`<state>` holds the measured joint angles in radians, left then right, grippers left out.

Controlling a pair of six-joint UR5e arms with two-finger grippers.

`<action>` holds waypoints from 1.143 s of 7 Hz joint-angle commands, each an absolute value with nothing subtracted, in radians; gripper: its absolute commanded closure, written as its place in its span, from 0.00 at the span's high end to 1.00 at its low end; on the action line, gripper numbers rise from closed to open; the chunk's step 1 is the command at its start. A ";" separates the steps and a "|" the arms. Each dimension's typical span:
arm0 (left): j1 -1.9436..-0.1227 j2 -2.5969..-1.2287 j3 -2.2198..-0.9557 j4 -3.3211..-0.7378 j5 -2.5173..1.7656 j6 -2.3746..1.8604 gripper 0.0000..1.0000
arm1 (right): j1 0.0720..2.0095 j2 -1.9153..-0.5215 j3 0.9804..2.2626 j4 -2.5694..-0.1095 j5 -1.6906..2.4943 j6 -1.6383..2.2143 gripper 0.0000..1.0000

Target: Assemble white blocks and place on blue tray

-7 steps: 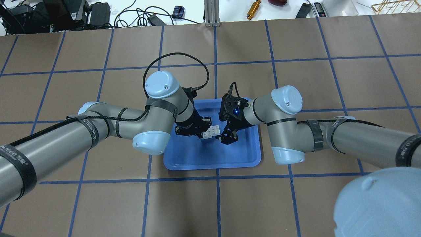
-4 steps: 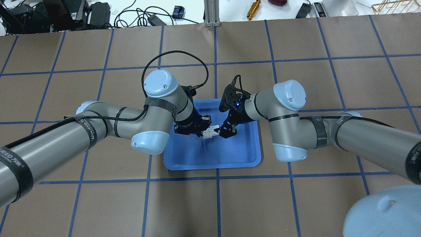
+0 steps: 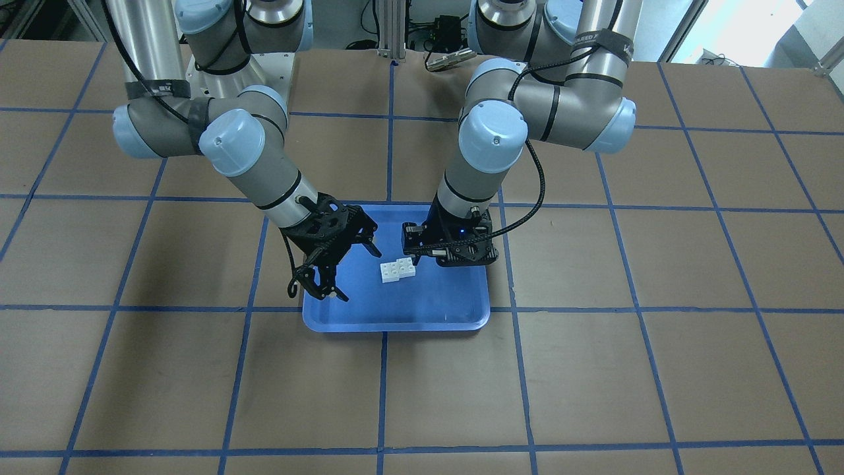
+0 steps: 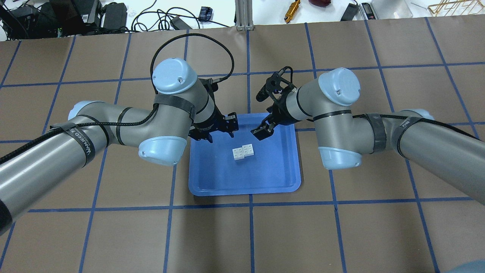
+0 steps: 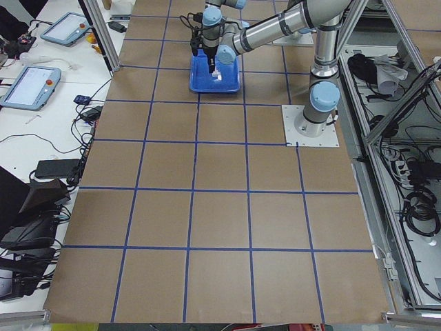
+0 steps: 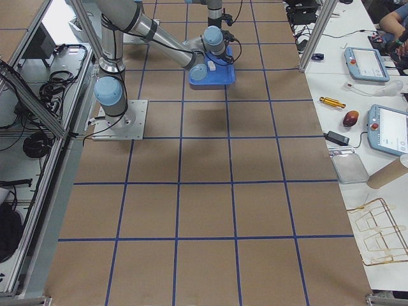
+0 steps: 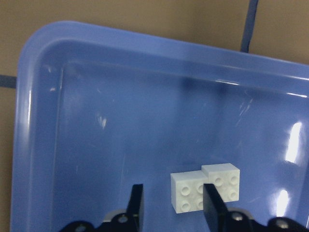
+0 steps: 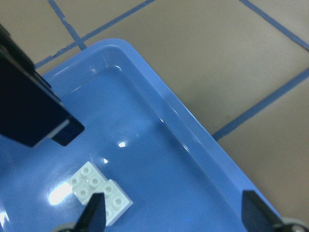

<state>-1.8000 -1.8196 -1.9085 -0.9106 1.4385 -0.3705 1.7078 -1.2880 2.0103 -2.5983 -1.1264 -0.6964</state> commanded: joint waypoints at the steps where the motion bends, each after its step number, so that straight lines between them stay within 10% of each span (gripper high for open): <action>1: -1.752 -1.743 -1.747 -1.207 1.527 -0.255 0.92 | 1.698 -1.350 1.842 -2.224 -1.260 -0.624 1.00; 4: -1.614 -1.669 -1.501 -1.532 1.532 -0.146 1.00 | 1.683 -1.380 1.744 -2.064 -1.513 -0.360 1.00; 8: -1.531 -1.620 -1.486 -1.539 1.531 -0.088 1.00 | 1.507 -1.601 1.753 -1.676 -1.513 -0.072 1.00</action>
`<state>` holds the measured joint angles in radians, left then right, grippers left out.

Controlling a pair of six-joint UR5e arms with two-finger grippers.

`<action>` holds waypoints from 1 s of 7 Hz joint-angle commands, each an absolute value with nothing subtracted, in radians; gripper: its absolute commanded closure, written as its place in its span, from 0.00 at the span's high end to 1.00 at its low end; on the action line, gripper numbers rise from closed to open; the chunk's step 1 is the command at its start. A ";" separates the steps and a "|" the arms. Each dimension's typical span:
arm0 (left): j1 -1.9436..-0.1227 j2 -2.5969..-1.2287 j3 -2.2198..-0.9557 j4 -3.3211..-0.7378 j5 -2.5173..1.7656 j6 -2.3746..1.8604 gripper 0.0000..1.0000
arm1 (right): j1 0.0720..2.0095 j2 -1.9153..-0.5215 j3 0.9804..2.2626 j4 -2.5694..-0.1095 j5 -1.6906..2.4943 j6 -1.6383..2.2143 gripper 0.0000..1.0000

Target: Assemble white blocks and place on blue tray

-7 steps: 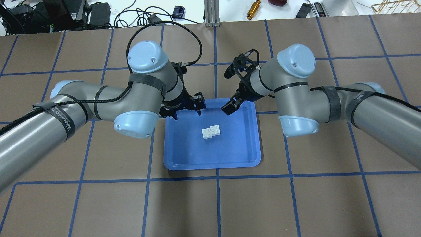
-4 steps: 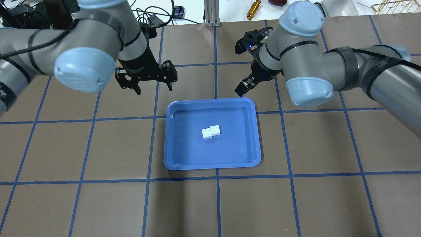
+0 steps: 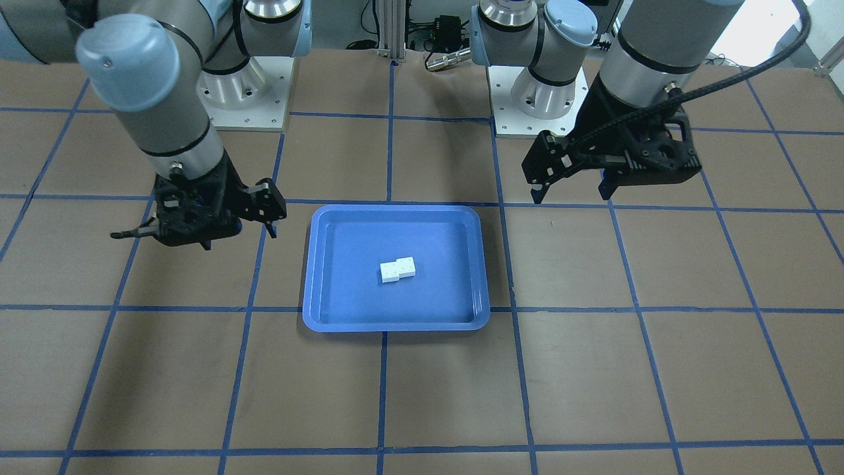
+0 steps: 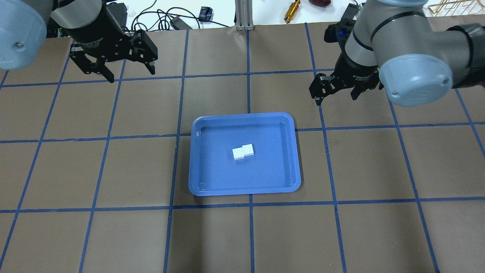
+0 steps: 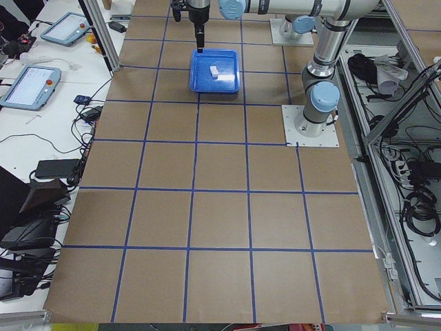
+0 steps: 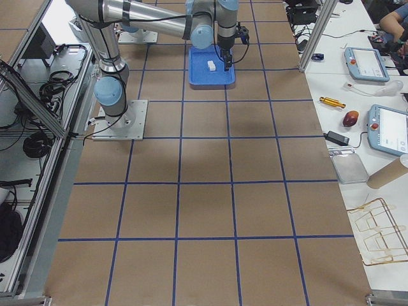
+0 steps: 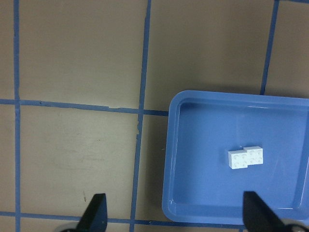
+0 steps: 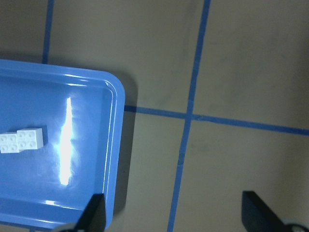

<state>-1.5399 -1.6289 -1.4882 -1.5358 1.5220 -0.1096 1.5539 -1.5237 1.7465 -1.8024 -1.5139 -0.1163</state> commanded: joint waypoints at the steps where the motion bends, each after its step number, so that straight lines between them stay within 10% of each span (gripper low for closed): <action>1: -1.534 -1.609 -1.488 -1.540 1.531 -0.063 1.00 | 1.500 -1.644 1.756 -1.649 -1.531 0.049 1.00; 7: -1.536 -1.580 -1.500 -1.551 1.529 0.043 1.00 | 1.508 -1.763 1.753 -1.549 -1.529 0.072 1.00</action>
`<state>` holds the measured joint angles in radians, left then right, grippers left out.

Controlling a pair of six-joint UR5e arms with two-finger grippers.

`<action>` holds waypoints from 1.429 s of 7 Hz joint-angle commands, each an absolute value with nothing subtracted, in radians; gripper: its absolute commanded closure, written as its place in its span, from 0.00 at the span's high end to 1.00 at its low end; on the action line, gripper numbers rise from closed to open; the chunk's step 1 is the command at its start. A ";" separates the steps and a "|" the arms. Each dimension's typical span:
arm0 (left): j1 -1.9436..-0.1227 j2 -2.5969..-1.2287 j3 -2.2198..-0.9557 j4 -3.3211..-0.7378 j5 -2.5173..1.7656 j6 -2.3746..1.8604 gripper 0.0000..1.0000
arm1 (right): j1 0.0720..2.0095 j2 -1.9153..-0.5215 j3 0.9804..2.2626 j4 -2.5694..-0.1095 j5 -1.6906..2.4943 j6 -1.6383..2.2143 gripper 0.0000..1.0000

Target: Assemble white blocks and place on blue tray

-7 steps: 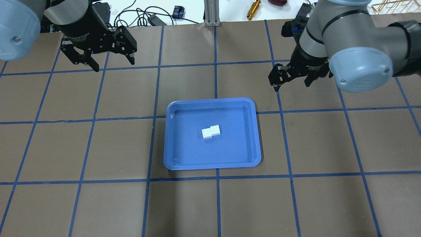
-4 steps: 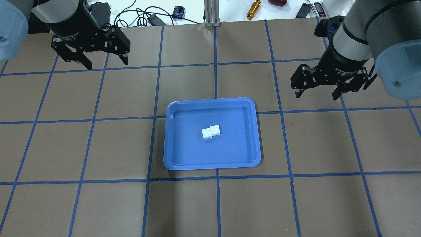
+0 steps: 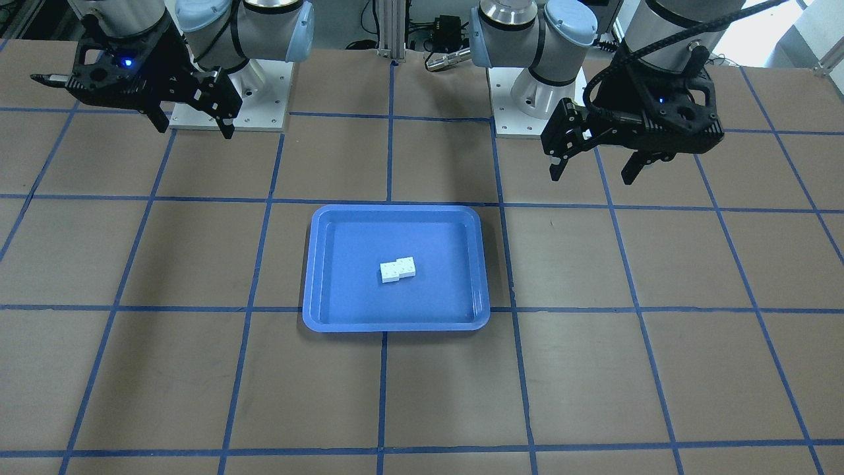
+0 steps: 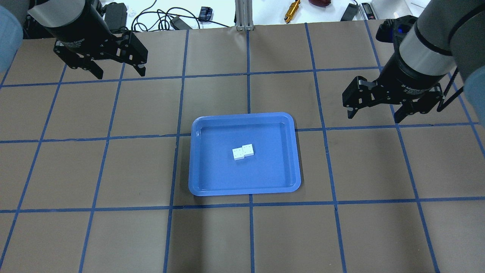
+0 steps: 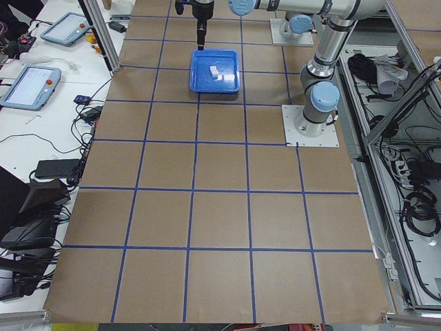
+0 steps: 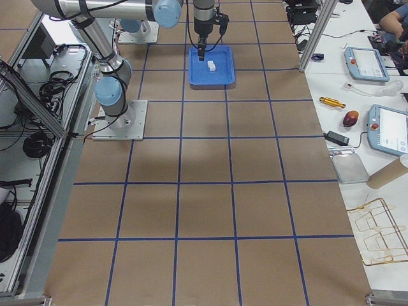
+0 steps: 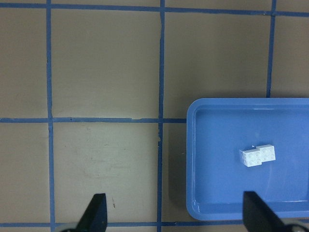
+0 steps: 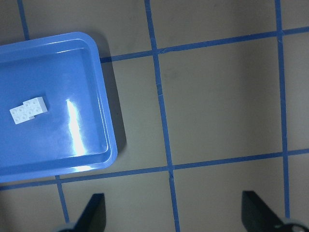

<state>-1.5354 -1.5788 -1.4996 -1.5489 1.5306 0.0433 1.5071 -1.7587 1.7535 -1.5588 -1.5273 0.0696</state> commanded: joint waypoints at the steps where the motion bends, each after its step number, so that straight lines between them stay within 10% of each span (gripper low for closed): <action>1: -1.536 -1.582 -1.500 -1.549 1.529 0.043 1.00 | 1.511 -1.744 1.753 -1.551 -1.551 0.072 1.00; 10: -1.534 -1.583 -1.497 -1.560 1.532 0.043 1.00 | 1.560 -1.700 1.700 -1.578 -1.548 0.083 1.00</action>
